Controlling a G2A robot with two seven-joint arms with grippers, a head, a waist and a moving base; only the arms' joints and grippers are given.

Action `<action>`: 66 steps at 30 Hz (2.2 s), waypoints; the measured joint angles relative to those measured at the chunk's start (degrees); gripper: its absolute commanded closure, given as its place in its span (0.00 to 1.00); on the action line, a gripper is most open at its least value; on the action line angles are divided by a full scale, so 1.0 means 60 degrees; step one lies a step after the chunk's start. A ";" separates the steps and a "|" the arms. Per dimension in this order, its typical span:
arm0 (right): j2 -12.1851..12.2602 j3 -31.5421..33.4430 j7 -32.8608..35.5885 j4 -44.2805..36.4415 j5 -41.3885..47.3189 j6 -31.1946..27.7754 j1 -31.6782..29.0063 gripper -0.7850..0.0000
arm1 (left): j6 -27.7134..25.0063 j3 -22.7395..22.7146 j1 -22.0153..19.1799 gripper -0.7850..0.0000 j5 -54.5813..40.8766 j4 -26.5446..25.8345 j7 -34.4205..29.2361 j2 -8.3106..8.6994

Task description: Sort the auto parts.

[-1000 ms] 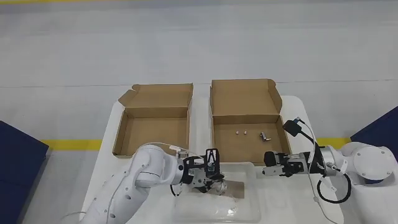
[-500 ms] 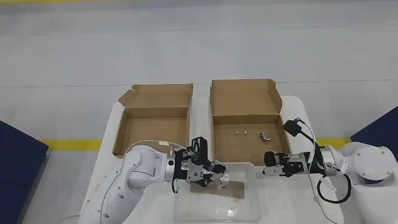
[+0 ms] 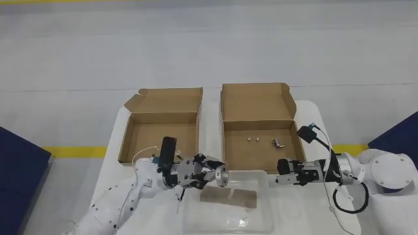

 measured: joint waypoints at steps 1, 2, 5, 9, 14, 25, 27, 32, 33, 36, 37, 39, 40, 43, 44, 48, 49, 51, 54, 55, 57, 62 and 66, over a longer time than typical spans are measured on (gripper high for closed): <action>0.0000 0.0000 0.0000 0.0000 0.0000 0.0000 0.0000 0.00 | 0.0000 -0.0006 0.0007 1.00 0.0041 -0.0004 0.0456 -0.0002; 0.0000 0.0000 0.0000 0.0000 0.0000 0.0000 0.0000 0.00 | 0.0000 -0.0014 0.0015 1.00 -0.0106 -0.0009 0.0527 -0.0004; 0.0000 0.0000 0.0000 0.0000 0.0000 0.0000 0.0000 0.00 | 0.0000 -0.0020 0.0021 1.00 -0.0381 -0.0013 -0.0363 -0.0007; 0.0000 0.0000 0.0000 0.0000 0.0000 0.0000 0.0000 0.00 | 0.0051 -0.0041 0.0056 1.00 -0.0413 -0.0027 -0.0595 -0.0010; 0.0000 0.0000 0.0000 0.0000 0.0000 0.0000 0.0000 0.00 | 0.0553 -0.0316 0.0483 1.00 -0.1388 -0.0629 0.0154 -0.0072; 0.0000 0.0000 0.0000 0.0000 0.0000 0.0000 0.0000 0.00 | 0.1201 -0.0794 0.0949 1.00 -0.1026 -0.2592 0.0795 0.0069; 0.0000 0.0000 0.0000 0.0000 0.0000 0.0000 0.0000 0.00 | 0.1457 -0.0816 0.0977 1.00 -0.0925 -0.2836 0.1053 0.0128; 0.0000 0.0000 0.0000 0.0000 0.0000 0.0000 0.0000 0.00 | 0.1672 -0.0744 0.0976 1.00 -0.0884 -0.3126 0.1268 0.0256; 0.0000 0.0000 0.0000 0.0000 0.0000 0.0000 0.0000 0.00 | 0.1668 -0.0744 0.0976 1.00 -0.0885 -0.3122 0.1263 0.0254; 0.0000 0.0000 0.0000 0.0000 0.0000 0.0000 0.0000 0.00 | 0.1666 -0.0746 0.0976 1.00 -0.0885 -0.3117 0.1262 0.0251; 0.0000 0.0000 0.0000 0.0000 0.0000 0.0000 0.0000 0.00 | 0.1666 -0.0746 0.0976 1.00 -0.0885 -0.3117 0.1262 0.0251; 0.0000 0.0000 0.0000 0.0000 0.0000 0.0000 0.0000 0.00 | 0.1666 -0.0746 0.0976 1.00 -0.0885 -0.3117 0.1262 0.0251; 0.0000 0.0000 0.0000 0.0000 0.0000 0.0000 0.0000 0.00 | 0.1667 -0.0746 0.0976 1.00 -0.0885 -0.3117 0.1262 0.0251; 0.0000 0.0000 0.0000 0.0000 0.0000 0.0000 0.0000 0.00 | 0.1667 -0.0746 0.0976 1.00 -0.0884 -0.3117 0.1262 0.0252; 0.0000 0.0000 0.0000 0.0000 0.0000 0.0000 0.0000 0.00 | 0.1667 -0.0746 0.0976 1.00 -0.0884 -0.3118 0.1262 0.0251; 0.0000 0.0000 0.0000 0.0000 0.0000 0.0000 0.0000 0.00 | 0.1761 -0.0690 0.1105 1.00 -0.1111 -0.3455 0.1102 0.0190; 0.0000 0.0000 0.0000 0.0000 0.0000 0.0000 0.0000 0.00 | 0.1768 -0.0712 0.1131 1.00 -0.1148 -0.3582 0.1144 0.0167; 0.0000 0.0000 0.0000 0.0000 0.0000 0.0000 0.0000 0.00 | 0.1729 -0.0771 0.1167 1.00 -0.1181 -0.3740 0.1244 0.0141; 0.0000 0.0000 0.0000 0.0000 0.0000 0.0000 0.0000 0.00 | 0.1711 -0.0860 0.1243 1.00 -0.1334 -0.4007 0.1306 0.0102; 0.0000 0.0000 0.0000 0.0000 0.0000 0.0000 0.0000 0.00 | 0.1711 -0.0878 0.1263 1.00 -0.1444 -0.4148 0.1303 0.0085; 0.0000 0.0000 0.0000 0.0000 0.0000 0.0000 0.0000 0.00 | 0.1707 -0.0893 0.1289 1.00 -0.1665 -0.4389 0.1293 0.0056; 0.0000 0.0000 0.0000 0.0000 0.0000 0.0000 0.0000 0.00 | 0.1588 -0.1055 0.1371 1.00 -0.1973 -0.4772 0.1175 0.0008; 0.0000 0.0000 0.0000 0.0000 0.0000 0.0000 0.0000 0.00 | 0.1529 -0.1149 0.1473 1.00 -0.2420 -0.4913 0.1117 -0.0047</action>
